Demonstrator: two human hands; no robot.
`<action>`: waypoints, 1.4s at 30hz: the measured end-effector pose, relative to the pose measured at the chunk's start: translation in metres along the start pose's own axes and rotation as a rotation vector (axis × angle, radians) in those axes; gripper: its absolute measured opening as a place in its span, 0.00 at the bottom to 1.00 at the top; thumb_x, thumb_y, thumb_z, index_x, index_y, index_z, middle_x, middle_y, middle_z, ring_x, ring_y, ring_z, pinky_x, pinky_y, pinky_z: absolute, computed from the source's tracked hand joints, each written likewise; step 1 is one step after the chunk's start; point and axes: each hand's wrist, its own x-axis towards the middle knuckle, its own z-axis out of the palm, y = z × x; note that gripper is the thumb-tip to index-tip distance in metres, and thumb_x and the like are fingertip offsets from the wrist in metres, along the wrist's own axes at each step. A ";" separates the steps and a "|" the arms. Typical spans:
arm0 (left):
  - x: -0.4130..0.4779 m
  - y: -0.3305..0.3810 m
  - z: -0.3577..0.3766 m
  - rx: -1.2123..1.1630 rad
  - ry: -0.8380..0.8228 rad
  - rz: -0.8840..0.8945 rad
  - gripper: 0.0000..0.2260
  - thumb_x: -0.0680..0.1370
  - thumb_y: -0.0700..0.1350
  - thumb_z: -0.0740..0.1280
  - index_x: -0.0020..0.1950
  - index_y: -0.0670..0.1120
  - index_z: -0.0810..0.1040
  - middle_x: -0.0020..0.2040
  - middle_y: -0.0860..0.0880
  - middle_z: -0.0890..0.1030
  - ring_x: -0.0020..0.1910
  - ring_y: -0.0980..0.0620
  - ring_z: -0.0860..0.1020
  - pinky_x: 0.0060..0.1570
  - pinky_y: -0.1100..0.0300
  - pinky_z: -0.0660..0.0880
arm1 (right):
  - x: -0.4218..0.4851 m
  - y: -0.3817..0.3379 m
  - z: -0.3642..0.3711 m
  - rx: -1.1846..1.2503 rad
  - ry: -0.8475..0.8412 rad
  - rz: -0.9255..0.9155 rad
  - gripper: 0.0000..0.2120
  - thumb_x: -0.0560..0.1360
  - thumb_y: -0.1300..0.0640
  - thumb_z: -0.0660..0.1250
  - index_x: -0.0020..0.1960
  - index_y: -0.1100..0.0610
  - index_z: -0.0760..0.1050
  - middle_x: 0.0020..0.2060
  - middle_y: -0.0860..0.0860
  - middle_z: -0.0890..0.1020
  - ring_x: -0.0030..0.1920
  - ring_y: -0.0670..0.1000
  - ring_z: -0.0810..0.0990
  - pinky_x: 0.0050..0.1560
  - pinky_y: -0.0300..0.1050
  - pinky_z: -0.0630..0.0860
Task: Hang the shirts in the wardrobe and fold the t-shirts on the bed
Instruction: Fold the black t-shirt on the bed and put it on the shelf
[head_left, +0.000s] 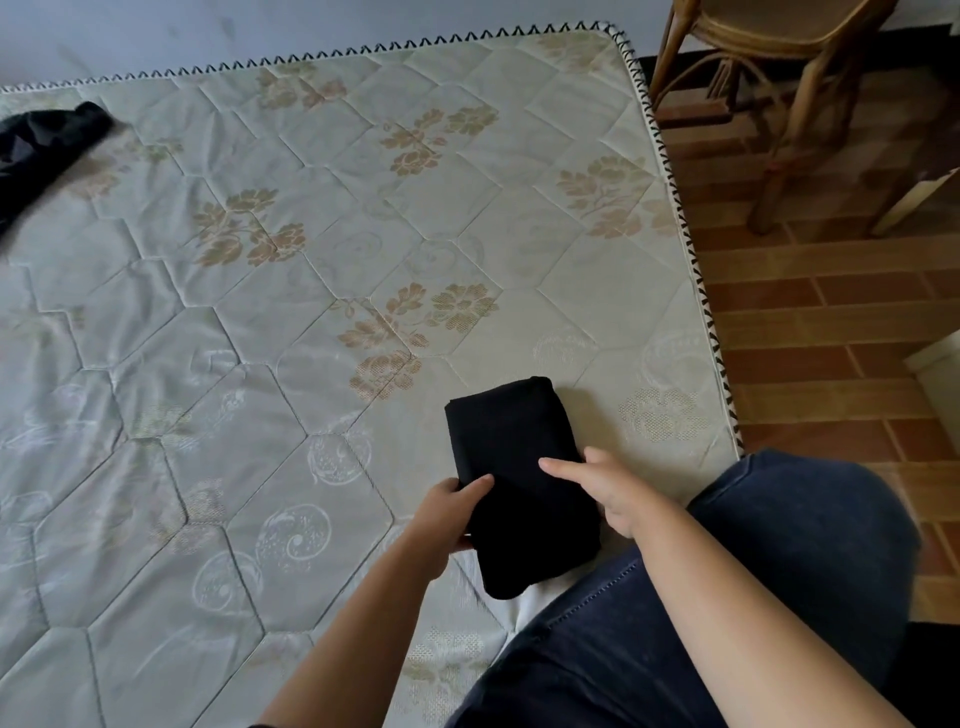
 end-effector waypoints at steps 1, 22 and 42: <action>0.000 0.000 -0.002 -0.100 -0.043 -0.024 0.15 0.79 0.50 0.64 0.61 0.42 0.73 0.52 0.45 0.80 0.51 0.47 0.80 0.45 0.56 0.79 | -0.003 -0.002 0.000 0.034 -0.004 -0.005 0.09 0.75 0.56 0.69 0.50 0.54 0.70 0.48 0.49 0.77 0.43 0.43 0.74 0.38 0.36 0.69; -0.056 0.070 0.066 -0.317 -0.474 0.139 0.17 0.76 0.47 0.65 0.60 0.40 0.76 0.52 0.39 0.83 0.48 0.43 0.83 0.43 0.53 0.80 | -0.096 -0.003 -0.047 0.660 0.052 -0.327 0.16 0.72 0.55 0.67 0.60 0.49 0.76 0.52 0.52 0.84 0.52 0.54 0.83 0.42 0.48 0.80; -0.155 0.107 0.273 -0.009 -0.839 0.177 0.23 0.69 0.46 0.67 0.62 0.39 0.76 0.54 0.38 0.81 0.48 0.42 0.82 0.41 0.54 0.80 | -0.246 0.048 -0.196 0.971 0.386 -0.672 0.23 0.69 0.58 0.65 0.65 0.52 0.73 0.58 0.52 0.81 0.57 0.54 0.80 0.56 0.51 0.77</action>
